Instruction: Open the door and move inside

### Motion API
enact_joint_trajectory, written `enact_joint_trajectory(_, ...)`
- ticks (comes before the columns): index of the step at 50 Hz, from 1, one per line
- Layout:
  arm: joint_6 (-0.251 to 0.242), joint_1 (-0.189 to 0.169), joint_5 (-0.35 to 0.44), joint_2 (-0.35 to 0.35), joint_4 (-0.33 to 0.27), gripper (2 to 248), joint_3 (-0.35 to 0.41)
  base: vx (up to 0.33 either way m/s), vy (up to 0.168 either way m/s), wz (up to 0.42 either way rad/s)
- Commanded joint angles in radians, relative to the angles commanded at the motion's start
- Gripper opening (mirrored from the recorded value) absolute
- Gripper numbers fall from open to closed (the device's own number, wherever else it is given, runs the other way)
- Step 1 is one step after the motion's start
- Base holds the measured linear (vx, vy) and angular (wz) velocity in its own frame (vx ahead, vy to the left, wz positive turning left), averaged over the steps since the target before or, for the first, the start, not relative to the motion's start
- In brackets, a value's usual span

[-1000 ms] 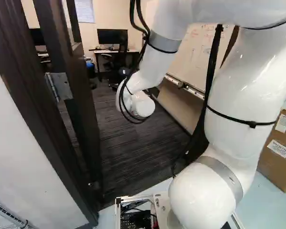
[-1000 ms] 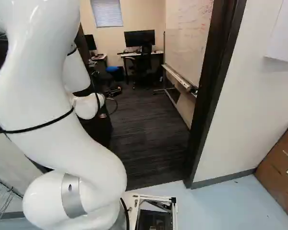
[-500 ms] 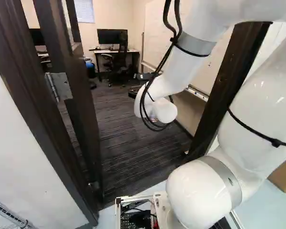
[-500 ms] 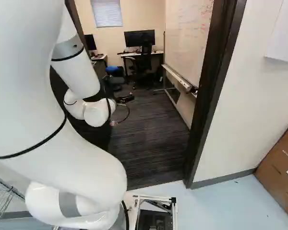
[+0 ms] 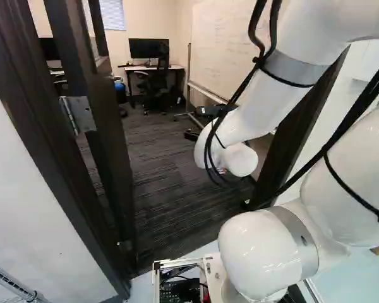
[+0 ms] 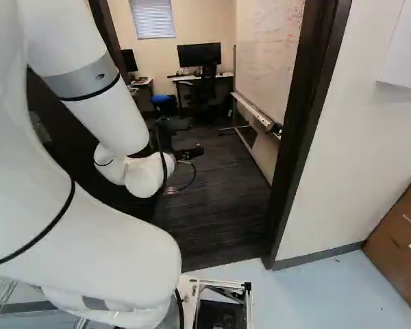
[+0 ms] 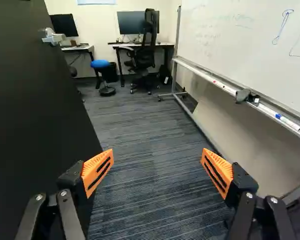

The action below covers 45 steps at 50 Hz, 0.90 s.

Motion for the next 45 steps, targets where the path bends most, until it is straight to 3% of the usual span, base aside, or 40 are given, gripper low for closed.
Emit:
enact_joint_trajectory(21, 0.000, -0.057, -0.025, 0.056, -0.036, 247, 0.058, 0.000, 0.000, 0.000)
enact_joint_trajectory(45, 0.000, -0.068, -0.030, 0.067, -0.043, 247, 0.070, 0.000, 0.000, 0.000)
